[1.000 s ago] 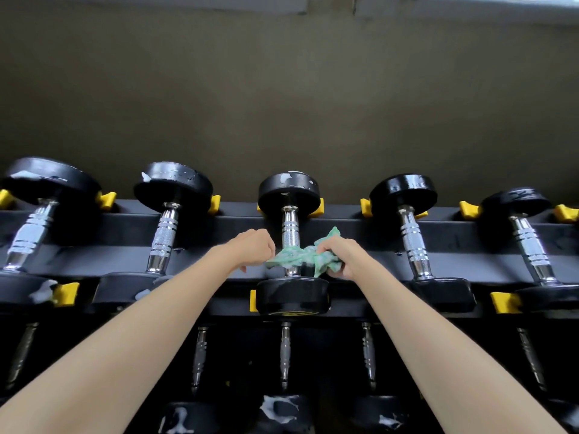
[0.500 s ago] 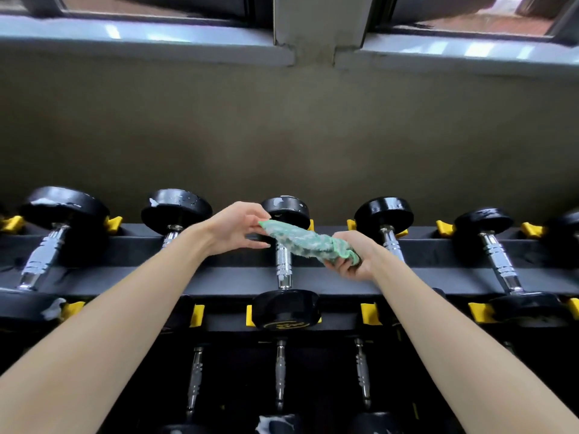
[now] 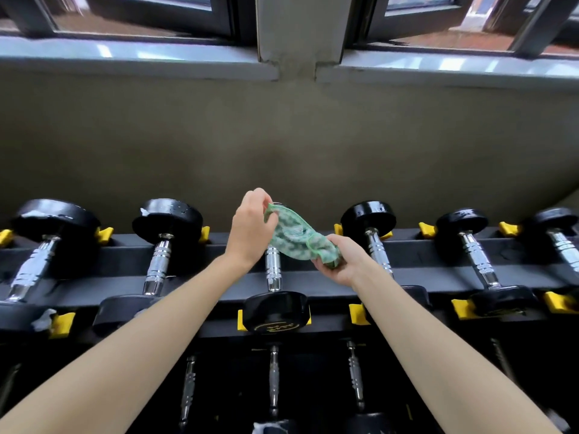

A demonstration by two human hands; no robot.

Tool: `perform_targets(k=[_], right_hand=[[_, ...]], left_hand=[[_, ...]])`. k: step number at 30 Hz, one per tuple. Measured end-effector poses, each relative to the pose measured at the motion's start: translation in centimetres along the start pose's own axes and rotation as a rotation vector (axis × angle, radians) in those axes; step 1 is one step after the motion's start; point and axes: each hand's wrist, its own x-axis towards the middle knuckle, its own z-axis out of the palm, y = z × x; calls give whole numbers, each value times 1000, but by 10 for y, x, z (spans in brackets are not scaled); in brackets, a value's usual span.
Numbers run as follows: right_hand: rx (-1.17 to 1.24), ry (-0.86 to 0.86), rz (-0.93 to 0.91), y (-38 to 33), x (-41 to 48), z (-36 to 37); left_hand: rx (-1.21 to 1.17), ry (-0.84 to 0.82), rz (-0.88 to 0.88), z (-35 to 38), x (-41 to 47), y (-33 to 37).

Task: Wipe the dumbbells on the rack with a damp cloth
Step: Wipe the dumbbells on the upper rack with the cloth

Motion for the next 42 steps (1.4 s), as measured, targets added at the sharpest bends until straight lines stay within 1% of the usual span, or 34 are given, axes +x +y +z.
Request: perform_targets(k=[2, 5, 8, 12, 14, 15, 17, 19, 20, 21, 23, 24, 25, 26, 27, 28, 29, 30, 31, 33, 34, 36, 38, 40, 42], right_hand=[[45, 5, -22, 4, 2, 3], [129, -29, -55, 7, 4, 9], [202, -152, -35, 8, 1, 12], [282, -341, -25, 4, 2, 7], [244, -379, -44, 2, 2, 3], [207, -376, -58, 2, 1, 2], [136, -327, -94, 3, 3, 1], [82, -258, -130, 4, 5, 3], [57, -231, -142, 4, 7, 4], [38, -214, -153, 5, 9, 6], [45, -195, -174, 5, 14, 8], [64, -194, -179, 5, 16, 9], [78, -204, -177, 6, 18, 9], [88, -221, -170, 6, 21, 9], [97, -248, -161, 7, 22, 9], [109, -274, -146, 8, 26, 10], [118, -301, -133, 9, 29, 11], [105, -323, -125, 9, 32, 12], [59, -341, -121, 9, 35, 14], [-109, -337, -129, 9, 41, 15], [-185, -322, -144, 9, 43, 15], [-277, -287, -196, 8, 49, 17], [-380, -234, -275, 7, 51, 20], [-391, -152, -365, 5, 53, 23], [-282, -73, -428, 2, 54, 23]], left_hand=[[61, -7, 106, 5, -4, 9], [96, -151, 242, 11, -10, 14], [90, -300, 384, 18, -17, 9], [125, -379, 520, 20, -24, -3], [189, -424, 587, 18, -24, -10], [217, -479, 582, 17, -23, -11], [229, -596, 502, 11, -21, -7], [172, -698, 328, 7, -19, -3], [99, -702, 227, 6, -18, -3], [0, -662, 134, 5, -17, -3], [-193, -470, -50, 4, -12, -7], [-240, -371, -130, 4, -8, -10], [-278, -313, -200, 3, -4, -13], [-306, -320, -252, 3, -1, -16], [-315, -393, -288, 3, 2, -18], [-304, -499, -320, 3, 5, -23], [-293, -585, -342, 5, 7, -27], [-277, -607, -352, 6, 8, -30], [-274, -576, -352, 7, 9, -32], [-225, -481, -321, 10, 11, -37], [-177, -473, -301, 11, 12, -37], [-109, -506, -251, 13, 14, -36], [-94, -562, -216, 15, 15, -34], [-113, -615, -214, 16, 17, -37], [-177, -616, -243, 12, 19, -44]])
